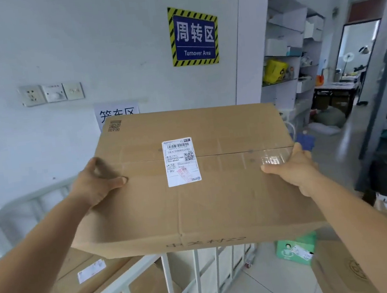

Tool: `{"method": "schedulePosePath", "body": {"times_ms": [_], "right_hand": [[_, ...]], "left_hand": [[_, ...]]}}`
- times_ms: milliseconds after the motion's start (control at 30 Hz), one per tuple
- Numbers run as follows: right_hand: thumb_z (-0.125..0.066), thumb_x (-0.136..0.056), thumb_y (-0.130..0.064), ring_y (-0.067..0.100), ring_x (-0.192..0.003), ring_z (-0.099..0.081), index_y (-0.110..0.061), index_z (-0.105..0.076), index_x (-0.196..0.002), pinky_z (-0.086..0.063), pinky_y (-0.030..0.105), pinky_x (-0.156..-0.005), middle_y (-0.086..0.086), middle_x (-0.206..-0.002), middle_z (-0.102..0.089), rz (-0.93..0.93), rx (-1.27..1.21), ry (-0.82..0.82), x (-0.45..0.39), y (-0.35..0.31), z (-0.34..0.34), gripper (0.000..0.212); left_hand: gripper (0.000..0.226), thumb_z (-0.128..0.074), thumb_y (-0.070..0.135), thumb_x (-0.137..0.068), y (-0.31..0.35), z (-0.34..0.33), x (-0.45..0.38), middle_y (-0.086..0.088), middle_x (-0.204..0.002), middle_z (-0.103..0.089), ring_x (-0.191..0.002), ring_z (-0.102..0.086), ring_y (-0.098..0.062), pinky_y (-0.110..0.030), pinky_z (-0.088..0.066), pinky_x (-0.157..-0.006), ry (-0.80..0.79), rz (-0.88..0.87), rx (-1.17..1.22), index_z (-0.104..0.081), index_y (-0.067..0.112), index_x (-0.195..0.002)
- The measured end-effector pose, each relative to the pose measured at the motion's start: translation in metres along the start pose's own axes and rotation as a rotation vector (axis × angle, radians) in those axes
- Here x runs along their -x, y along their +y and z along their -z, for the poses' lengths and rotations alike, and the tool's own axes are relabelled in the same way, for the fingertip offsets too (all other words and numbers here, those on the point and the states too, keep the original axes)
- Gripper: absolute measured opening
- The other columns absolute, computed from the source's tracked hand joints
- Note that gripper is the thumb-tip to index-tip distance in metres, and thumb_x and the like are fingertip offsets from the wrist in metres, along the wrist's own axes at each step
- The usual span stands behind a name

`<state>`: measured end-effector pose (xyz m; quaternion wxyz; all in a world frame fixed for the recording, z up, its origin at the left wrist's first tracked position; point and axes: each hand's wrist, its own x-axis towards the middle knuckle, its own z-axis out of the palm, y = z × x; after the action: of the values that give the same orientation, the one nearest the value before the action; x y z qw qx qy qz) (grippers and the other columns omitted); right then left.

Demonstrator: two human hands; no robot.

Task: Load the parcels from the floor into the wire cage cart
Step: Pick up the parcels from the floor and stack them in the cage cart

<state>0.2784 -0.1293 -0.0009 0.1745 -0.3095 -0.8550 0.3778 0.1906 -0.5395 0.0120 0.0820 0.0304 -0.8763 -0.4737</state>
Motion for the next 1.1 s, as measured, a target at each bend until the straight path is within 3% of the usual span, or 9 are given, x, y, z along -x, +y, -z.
{"method": "schedulePosePath", "body": {"times_ms": [167,267,367,467,633,800,900,1033,1100], "right_hand": [[-0.080,-0.072,-0.051,0.037,-0.143,-0.020,-0.021,-0.001,-0.157,-0.031,0.052,-0.112,0.007,-0.160,-0.012,0.046,0.019,-0.099,-0.041,-0.034,-0.053,0.120],[-0.081,-0.069,-0.052,0.037,-0.143,-0.019,-0.020,-0.004,-0.156,-0.031,0.052,-0.112,0.008,-0.159,-0.014,0.085,0.020,-0.156,-0.079,-0.049,-0.084,0.120],[-0.082,-0.066,-0.054,0.036,-0.141,-0.024,-0.020,-0.011,-0.155,-0.035,0.051,-0.110,0.009,-0.155,-0.021,0.137,0.010,-0.220,-0.123,-0.068,-0.112,0.119],[-0.080,-0.070,-0.053,0.037,-0.140,-0.024,-0.019,-0.008,-0.156,-0.035,0.049,-0.109,0.009,-0.156,-0.020,0.193,0.038,-0.282,-0.169,-0.083,-0.137,0.117],[-0.081,-0.071,-0.050,0.035,-0.141,-0.023,-0.019,-0.007,-0.156,-0.033,0.048,-0.111,0.007,-0.158,-0.017,0.245,0.089,-0.383,-0.229,-0.106,-0.178,0.117],[-0.083,-0.064,-0.054,0.035,-0.134,-0.033,-0.018,-0.022,-0.151,-0.038,0.051,-0.106,0.008,-0.150,-0.030,0.248,0.194,-0.477,-0.271,-0.112,-0.231,0.112],[-0.084,-0.065,-0.052,0.036,-0.136,-0.031,-0.016,-0.022,-0.151,-0.037,0.051,-0.108,0.009,-0.152,-0.029,0.247,0.247,-0.529,-0.292,-0.114,-0.263,0.112],[-0.085,-0.058,-0.054,0.035,-0.131,-0.039,-0.015,-0.030,-0.146,-0.041,0.050,-0.103,0.009,-0.146,-0.038,0.219,0.316,-0.578,-0.320,-0.117,-0.305,0.111],[-0.087,-0.045,-0.056,0.033,-0.124,-0.047,-0.018,-0.037,-0.141,-0.045,0.048,-0.099,0.008,-0.139,-0.046,0.202,0.325,-0.613,-0.338,-0.116,-0.330,0.114]], "left_hand": [[0.070,-0.084,0.025,-0.071,-0.021,0.008,-0.037,-0.009,-0.112,-0.054,-0.093,-0.047,-0.024,-0.034,-0.038,-0.073,0.070,0.066,-0.021,-0.046,0.019,-0.130],[0.055,-0.083,0.020,-0.072,-0.029,0.001,-0.057,-0.011,-0.104,-0.055,-0.088,-0.049,-0.025,-0.033,-0.037,-0.064,0.120,0.112,-0.009,-0.048,0.021,-0.114],[0.063,-0.084,0.020,-0.071,-0.033,-0.010,-0.080,-0.010,-0.103,-0.053,-0.091,-0.049,-0.025,-0.033,-0.038,-0.069,0.180,0.157,-0.007,-0.048,0.020,-0.123],[0.068,-0.084,0.022,-0.071,-0.036,-0.025,-0.101,-0.008,-0.101,-0.053,-0.092,-0.050,-0.026,-0.033,-0.039,-0.069,0.234,0.214,-0.022,-0.047,0.016,-0.128],[0.082,-0.084,0.027,-0.071,-0.049,-0.055,-0.124,-0.011,-0.116,-0.055,-0.100,-0.052,-0.029,-0.035,-0.043,-0.079,0.294,0.346,-0.049,-0.040,0.018,-0.140],[0.075,-0.081,0.021,-0.075,-0.077,-0.091,-0.139,-0.005,-0.100,-0.050,-0.079,-0.048,-0.021,-0.029,-0.036,-0.057,0.299,0.486,-0.042,-0.042,0.013,-0.138],[0.072,-0.081,0.021,-0.076,-0.097,-0.109,-0.155,-0.002,-0.092,-0.050,-0.077,-0.048,-0.019,-0.031,-0.038,-0.063,0.286,0.532,-0.039,-0.044,0.010,-0.136],[0.080,-0.083,0.025,-0.073,-0.126,-0.127,-0.184,-0.008,-0.113,-0.053,-0.096,-0.052,-0.025,-0.036,-0.046,-0.084,0.244,0.594,0.006,-0.041,0.012,-0.140],[0.081,-0.083,0.026,-0.073,-0.140,-0.137,-0.199,-0.011,-0.121,-0.056,-0.095,-0.055,-0.026,-0.036,-0.048,-0.085,0.199,0.627,0.021,-0.041,0.012,-0.140]]}}
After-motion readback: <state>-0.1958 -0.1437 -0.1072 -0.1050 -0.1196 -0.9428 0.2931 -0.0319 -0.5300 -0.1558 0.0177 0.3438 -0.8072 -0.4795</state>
